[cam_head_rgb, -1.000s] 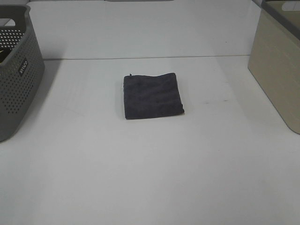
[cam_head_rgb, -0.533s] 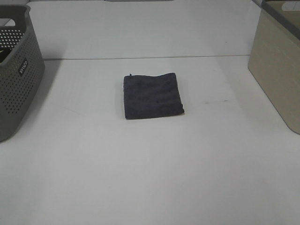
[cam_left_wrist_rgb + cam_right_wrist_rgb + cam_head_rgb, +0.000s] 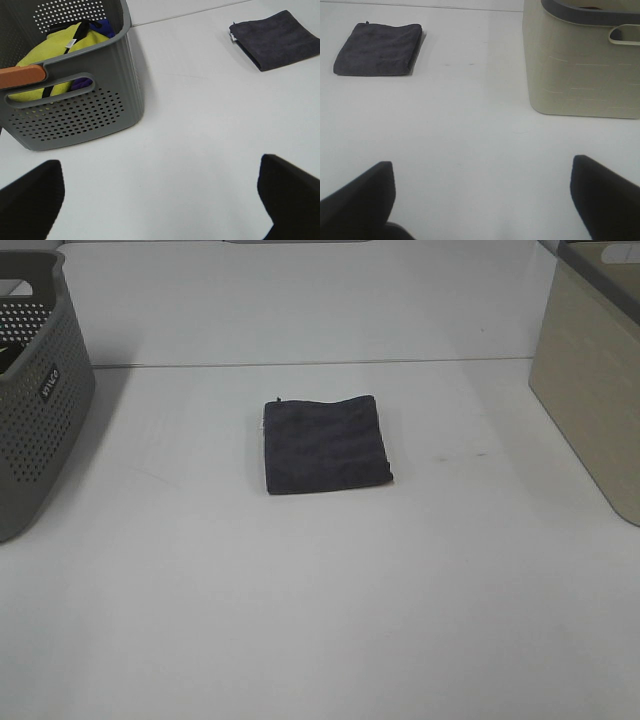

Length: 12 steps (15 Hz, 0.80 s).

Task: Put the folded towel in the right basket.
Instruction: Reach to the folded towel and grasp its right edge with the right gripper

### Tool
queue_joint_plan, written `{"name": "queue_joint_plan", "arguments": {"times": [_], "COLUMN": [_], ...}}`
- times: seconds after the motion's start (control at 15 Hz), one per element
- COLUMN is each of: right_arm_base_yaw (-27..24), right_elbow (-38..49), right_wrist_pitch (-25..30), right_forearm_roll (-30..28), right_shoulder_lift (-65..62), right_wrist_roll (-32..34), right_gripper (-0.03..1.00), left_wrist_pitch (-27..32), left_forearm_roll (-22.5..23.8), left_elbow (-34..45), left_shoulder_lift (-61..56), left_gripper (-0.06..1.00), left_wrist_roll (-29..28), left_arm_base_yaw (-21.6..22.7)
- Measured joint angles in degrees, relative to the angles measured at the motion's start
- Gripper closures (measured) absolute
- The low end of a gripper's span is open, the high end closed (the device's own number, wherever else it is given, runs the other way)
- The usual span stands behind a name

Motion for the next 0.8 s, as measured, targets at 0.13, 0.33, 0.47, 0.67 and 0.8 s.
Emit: {"name": "queue_joint_plan", "arguments": {"times": [0.13, 0.33, 0.47, 0.67, 0.8], "right_arm_base_yaw": [0.0, 0.0, 0.0, 0.0, 0.0], "right_elbow": [0.0, 0.0, 0.0, -0.29, -1.66], "right_wrist_pitch": [0.0, 0.0, 0.0, -0.34, -4.98], "right_forearm_roll": [0.0, 0.0, 0.0, 0.0, 0.57], "right_shoulder_lift": [0.0, 0.0, 0.0, 1.55, 6.76], "right_wrist_roll": [0.0, 0.0, 0.0, 0.0, 0.0], "right_gripper": [0.09, 0.09, 0.09, 0.09, 0.1], "left_wrist_pitch": [0.0, 0.0, 0.0, 0.0, 0.0], "left_forearm_roll": [0.0, 0.0, 0.0, 0.06, 0.06], "left_elbow": [0.0, 0.0, 0.0, 0.0, 0.0], "left_shoulder_lift": [0.0, 0.0, 0.0, 0.0, 0.0], "left_gripper": [-0.04, -0.04, -0.04, -0.04, -0.04], "left_wrist_roll": [0.0, 0.0, 0.0, 0.0, 0.0], "left_arm_base_yaw": [0.0, 0.0, 0.0, 0.0, 0.0]}}
